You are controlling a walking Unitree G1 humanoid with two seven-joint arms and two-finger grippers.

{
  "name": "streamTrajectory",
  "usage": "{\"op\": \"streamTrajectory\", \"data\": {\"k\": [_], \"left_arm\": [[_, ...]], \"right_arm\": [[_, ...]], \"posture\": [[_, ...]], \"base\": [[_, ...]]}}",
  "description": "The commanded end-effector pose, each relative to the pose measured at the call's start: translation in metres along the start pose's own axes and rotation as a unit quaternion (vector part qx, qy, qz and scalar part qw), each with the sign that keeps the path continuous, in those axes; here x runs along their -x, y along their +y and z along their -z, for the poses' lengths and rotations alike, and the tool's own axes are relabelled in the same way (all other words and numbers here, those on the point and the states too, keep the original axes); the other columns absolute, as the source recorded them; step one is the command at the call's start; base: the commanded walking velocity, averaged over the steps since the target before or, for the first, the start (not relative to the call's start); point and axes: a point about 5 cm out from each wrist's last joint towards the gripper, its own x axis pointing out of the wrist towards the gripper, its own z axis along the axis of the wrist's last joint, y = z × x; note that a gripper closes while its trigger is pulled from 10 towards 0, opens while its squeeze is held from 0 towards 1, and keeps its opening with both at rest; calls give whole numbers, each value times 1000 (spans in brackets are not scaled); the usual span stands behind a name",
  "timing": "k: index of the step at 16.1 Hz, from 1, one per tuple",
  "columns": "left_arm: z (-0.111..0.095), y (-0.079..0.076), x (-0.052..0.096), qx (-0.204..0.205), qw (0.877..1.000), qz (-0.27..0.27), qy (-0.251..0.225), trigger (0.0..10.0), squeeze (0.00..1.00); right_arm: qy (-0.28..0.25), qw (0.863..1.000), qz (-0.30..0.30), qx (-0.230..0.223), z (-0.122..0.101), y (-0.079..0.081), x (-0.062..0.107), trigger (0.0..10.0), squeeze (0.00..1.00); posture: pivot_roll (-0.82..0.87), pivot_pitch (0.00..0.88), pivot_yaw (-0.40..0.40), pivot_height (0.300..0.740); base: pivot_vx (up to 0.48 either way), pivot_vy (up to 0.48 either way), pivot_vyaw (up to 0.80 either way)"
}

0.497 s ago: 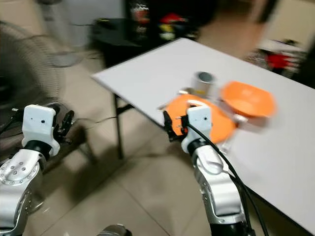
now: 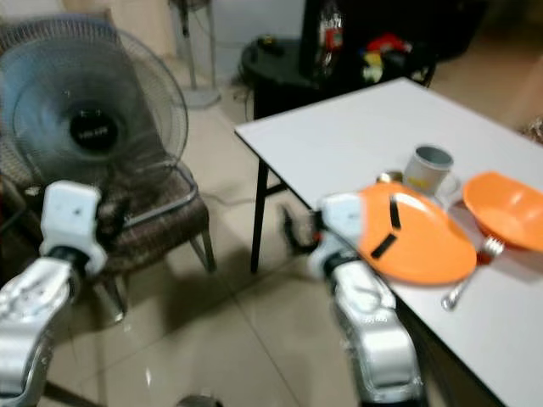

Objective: Setting the table

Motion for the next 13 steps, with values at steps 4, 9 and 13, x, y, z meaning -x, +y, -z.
{"op": "streamTrajectory", "data": {"k": [4,9,13], "left_arm": [[-7,-4,-2,-6,1000,11,-7,10000,0],[-7,-8,-4,3,1000,27,-4,10000,0],[-11,-8,-8,11,1000,16,-16,10000,0]], "right_arm": [[-2,1000,21,3,-1,-10,0,10000,737],[1,999,33,-8,5,-8,9,10000,741],[-8,999,31,-21,-1,-7,-2,10000,741]], "posture": [[165,0,15,740],[130,0,64,740],[159,0,35,740]], "base": [[0,0,800],[0,0,800],[0,0,800]]}}
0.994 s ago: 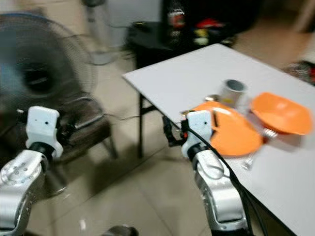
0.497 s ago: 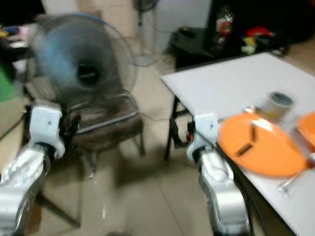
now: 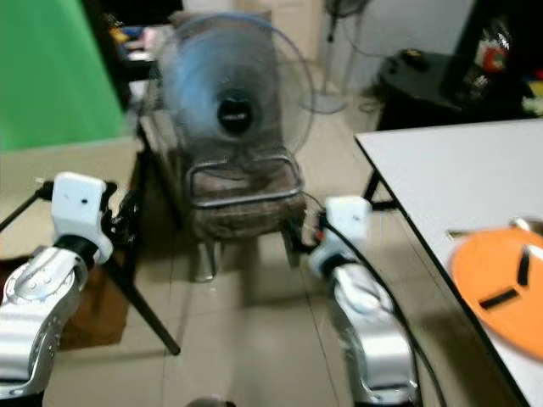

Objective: Setting the table

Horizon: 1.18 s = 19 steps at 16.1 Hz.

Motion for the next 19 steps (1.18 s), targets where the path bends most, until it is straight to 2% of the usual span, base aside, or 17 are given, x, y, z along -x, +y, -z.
{"op": "streamTrajectory", "data": {"k": [1,4,6,8,12,16,19], "left_arm": [[-3,-2,-1,-7,1000,-2,-8,10000,0],[-3,2,-1,-11,1000,-9,-5,10000,0],[-3,2,-2,-7,1000,-7,-8,10000,0],[-1,0,-1,-5,1000,-9,-8,10000,0],[0,5,1,-1,1000,-21,-10,10000,0],[-2,2,2,-1,1000,-15,-21,10000,0],[-2,2,5,4,1000,-14,-23,10000,0]], "right_arm": [[4,1000,3,1,2,-6,-3,10000,745],[8,1000,-9,5,3,-2,-9,10000,741],[6,1000,-12,7,0,-2,-3,10000,745],[17,1000,-12,10,7,-7,5,10000,753],[14,999,-26,11,4,-1,0,10000,753],[15,999,-38,20,4,-3,-1,10000,757],[16,998,-53,27,3,2,1,10000,745]], "posture": [[167,0,31,740],[146,0,45,740],[125,0,51,740],[137,0,42,740],[141,0,23,740],[145,0,6,740],[144,0,1,740]], "base": [[0,0,800],[0,0,800],[0,0,800],[0,0,800],[0,0,800],[0,0,800],[0,0,800]]}}
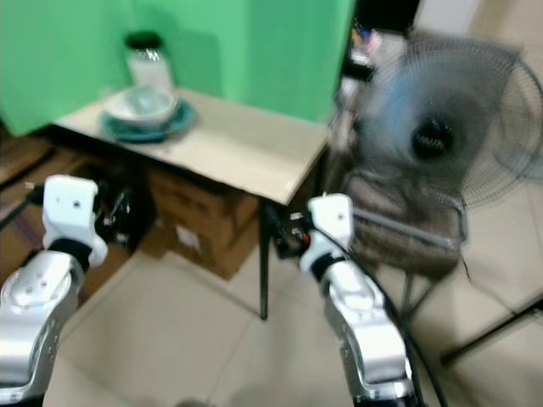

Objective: Setting the table

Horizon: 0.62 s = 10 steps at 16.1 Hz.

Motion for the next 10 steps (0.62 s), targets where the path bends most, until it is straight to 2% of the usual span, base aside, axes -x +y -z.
{"op": "streamTrajectory", "data": {"k": [1,4,7,10], "left_arm": [[-3,-3,2,2,1000,7,-9,10000,0],[-3,-2,2,0,1000,4,-10,10000,0],[-3,0,3,-3,1000,2,-11,10000,0],[-4,1,1,-2,1000,-1,-14,10000,0]], "right_arm": [[-1,1000,2,7,-1,-3,3,10000,718],[4,1000,-6,-7,0,-3,0,10000,647],[5,999,-33,6,-1,2,-4,10000,675],[6,998,-54,22,-2,5,-4,10000,706]], "posture": [[144,0,1,740],[165,0,-20,740],[172,0,-22,740],[174,0,-34,740]], "base": [[0,0,538],[0,0,0],[0,0,0],[0,0,727]]}}
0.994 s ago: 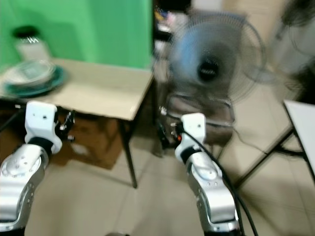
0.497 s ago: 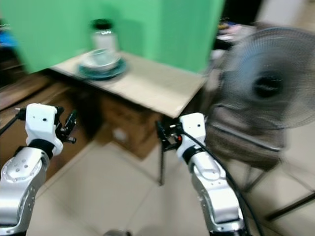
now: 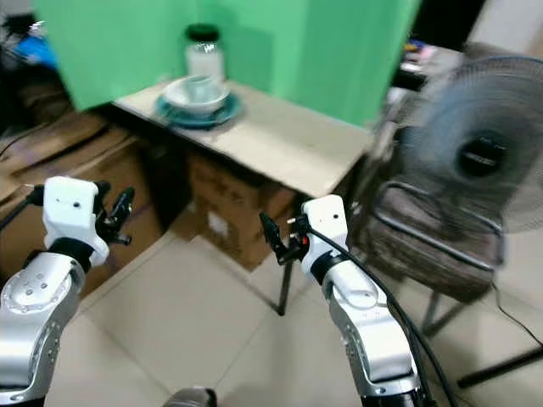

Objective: Setting the table

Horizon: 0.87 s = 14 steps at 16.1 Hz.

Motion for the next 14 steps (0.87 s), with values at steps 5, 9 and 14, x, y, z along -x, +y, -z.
{"op": "streamTrajectory", "data": {"k": [5,9,14], "left_arm": [[-2,-1,2,-2,1000,0,-7,10000,0],[-3,-1,2,-2,1000,3,-8,10000,0],[-3,-3,2,-2,1000,11,-9,10000,0]], "right_arm": [[-5,1000,-16,8,-3,2,-2,10000,686],[-2,1000,-23,11,-2,3,-1,10000,686],[-4,1000,-14,3,-2,2,-2,10000,663]], "posture": [[184,0,-44,740],[177,0,-37,740],[176,0,-33,740]], "base": [[0,0,320],[187,0,0],[274,0,580]]}}
